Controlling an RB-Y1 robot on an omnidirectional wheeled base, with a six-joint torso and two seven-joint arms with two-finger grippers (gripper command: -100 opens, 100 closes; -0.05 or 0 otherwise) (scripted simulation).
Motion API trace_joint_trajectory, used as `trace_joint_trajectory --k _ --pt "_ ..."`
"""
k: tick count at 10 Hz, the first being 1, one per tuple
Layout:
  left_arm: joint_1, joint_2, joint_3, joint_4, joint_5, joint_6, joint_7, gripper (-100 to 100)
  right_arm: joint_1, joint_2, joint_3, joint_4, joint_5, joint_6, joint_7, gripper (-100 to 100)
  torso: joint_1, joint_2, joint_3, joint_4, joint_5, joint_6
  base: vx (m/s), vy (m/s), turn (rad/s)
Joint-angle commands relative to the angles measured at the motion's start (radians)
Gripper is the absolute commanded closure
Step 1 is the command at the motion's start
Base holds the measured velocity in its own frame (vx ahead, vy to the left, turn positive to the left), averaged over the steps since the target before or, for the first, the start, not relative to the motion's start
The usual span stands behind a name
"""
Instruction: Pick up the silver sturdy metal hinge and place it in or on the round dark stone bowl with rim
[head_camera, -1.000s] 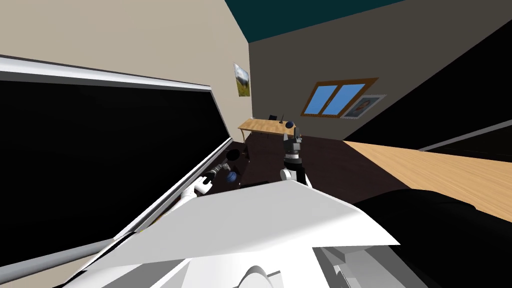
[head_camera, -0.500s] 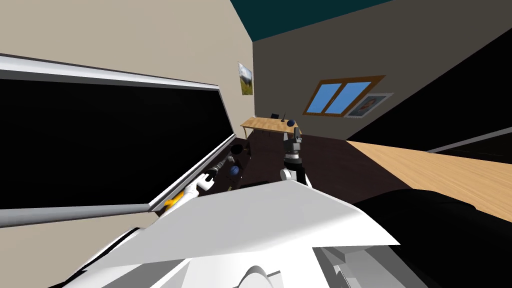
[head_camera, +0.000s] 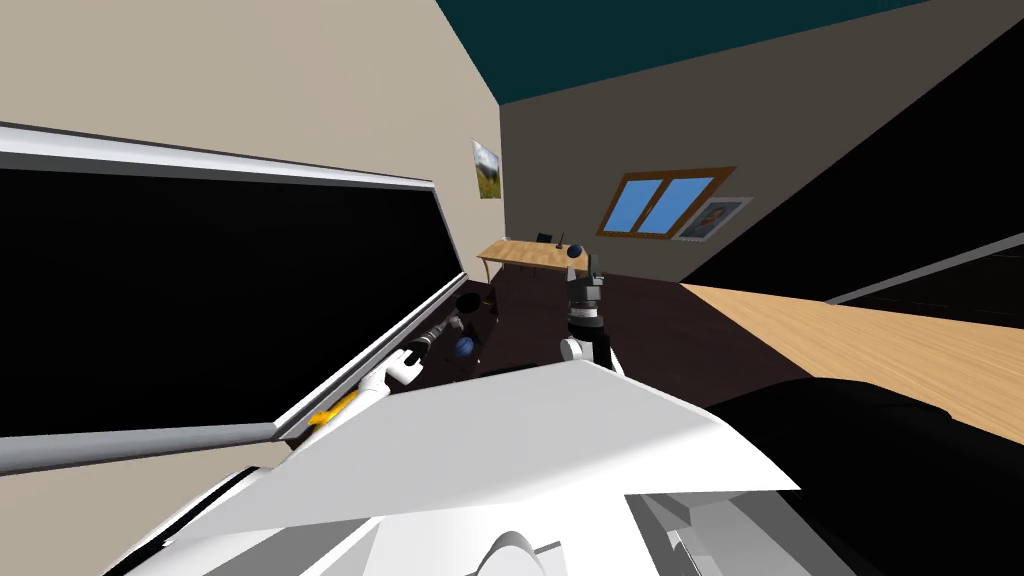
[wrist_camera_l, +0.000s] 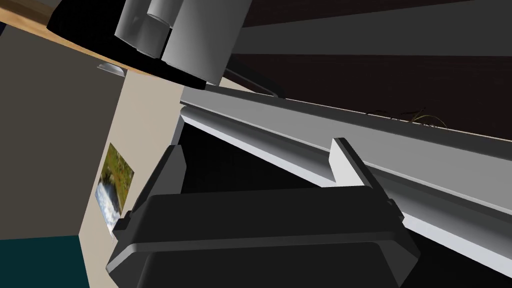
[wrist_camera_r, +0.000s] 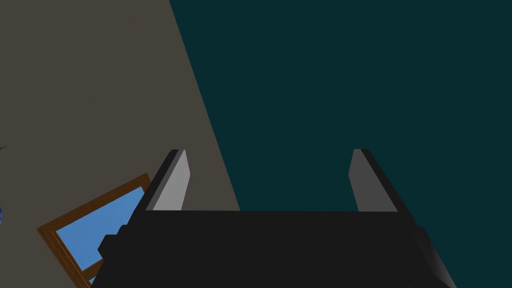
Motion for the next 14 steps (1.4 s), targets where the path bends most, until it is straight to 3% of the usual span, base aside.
trace_joint_trajectory --k 1,4,5,6,8,9,10,14 --pt "0.006 -0.001 0.007 0.028 0.007 -0.008 -0.019 -100 0.000 0.000 0.000 0.000 0.000 0.000 0.000 0 0.000 0.000 0.000 0.000 0.000 0.000 0.192 -0.072 -0.049" --pt "0.019 0.005 0.005 0.035 0.015 -0.010 -0.030 -100 0.000 0.000 0.000 0.000 0.000 0.000 0.000 0 0.000 -0.003 -0.002 -0.001 0.000 0.000 0.167 -0.067 -0.040" --pt "0.019 0.005 0.005 0.037 0.016 -0.010 -0.032 0 0.000 0.000 0.000 0.000 0.000 0.000 0.000 0 0.002 0.003 0.001 0.000 0.000 0.000 0.016 -0.008 0.002" --pt "0.008 -0.024 0.024 0.066 0.001 -0.029 -0.047 -100 0.000 0.000 0.000 0.000 0.000 0.000 0.000 0 0.005 0.008 0.004 0.001 0.001 0.000 0.035 0.022 0.018" --pt "-0.003 -0.052 0.044 0.095 -0.014 -0.049 -0.063 -100 0.000 0.000 0.000 0.000 0.000 0.000 0.000 0 0.008 0.007 0.004 0.001 0.002 0.000 0.053 0.035 0.014" --pt "0.002 -0.043 0.037 0.081 -0.009 -0.038 -0.057 -100 0.000 0.000 0.000 0.000 0.000 0.000 0.000 0 0.008 0.008 0.004 0.001 0.002 0.000 0.018 0.014 -0.002" --pt "0.001 -0.045 0.038 0.084 -0.010 -0.041 -0.059 100 0.000 0.000 0.000 0.000 0.000 0.000 0.000 0 0.007 0.009 0.005 0.002 0.002 0.000 0.000 0.000 0.000" --pt "0.001 -0.044 0.038 0.083 -0.010 -0.041 -0.059 100 0.000 0.000 0.000 0.000 0.000 0.000 0.000 0 0.006 0.011 0.006 0.002 0.001 0.000 0.000 0.000 0.000"
